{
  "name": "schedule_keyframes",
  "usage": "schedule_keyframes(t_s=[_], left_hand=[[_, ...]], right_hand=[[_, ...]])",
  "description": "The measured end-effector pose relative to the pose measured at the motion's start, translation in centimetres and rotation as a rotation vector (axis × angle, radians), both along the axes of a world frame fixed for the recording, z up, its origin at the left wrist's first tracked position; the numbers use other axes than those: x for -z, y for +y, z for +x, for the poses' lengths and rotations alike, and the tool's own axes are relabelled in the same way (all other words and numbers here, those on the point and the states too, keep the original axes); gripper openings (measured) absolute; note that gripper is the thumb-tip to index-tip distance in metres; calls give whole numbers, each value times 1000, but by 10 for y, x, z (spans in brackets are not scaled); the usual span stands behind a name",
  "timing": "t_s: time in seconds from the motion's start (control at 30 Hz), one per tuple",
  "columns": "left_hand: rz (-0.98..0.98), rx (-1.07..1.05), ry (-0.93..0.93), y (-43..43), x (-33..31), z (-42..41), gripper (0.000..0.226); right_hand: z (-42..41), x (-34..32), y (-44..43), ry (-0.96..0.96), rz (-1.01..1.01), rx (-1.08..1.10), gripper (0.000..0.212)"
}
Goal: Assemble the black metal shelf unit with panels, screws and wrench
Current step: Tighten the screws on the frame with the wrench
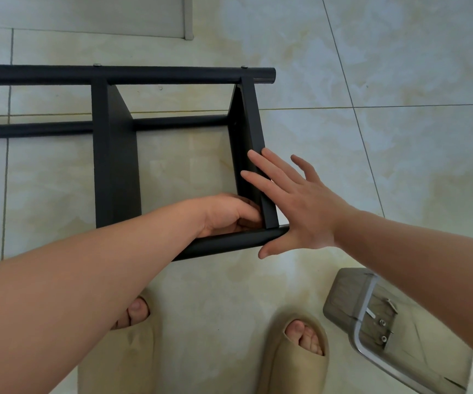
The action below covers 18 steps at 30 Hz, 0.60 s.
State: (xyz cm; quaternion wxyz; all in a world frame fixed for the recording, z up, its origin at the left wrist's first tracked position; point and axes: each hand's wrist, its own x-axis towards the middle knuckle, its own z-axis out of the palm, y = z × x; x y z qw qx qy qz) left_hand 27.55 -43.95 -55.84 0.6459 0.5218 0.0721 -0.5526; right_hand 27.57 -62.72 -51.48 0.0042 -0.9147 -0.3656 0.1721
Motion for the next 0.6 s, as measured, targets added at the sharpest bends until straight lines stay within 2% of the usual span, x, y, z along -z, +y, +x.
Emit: schedule_keyframes(t_s=[0.23,0.6], left_hand=[[40,-10,-46,-1,4,0,11],[-8,-57,-26,-1,5,1,19]], right_hand=[[-1,5,1,-68,30,-12,121],[-1,7,1,-105,29,-24,120]])
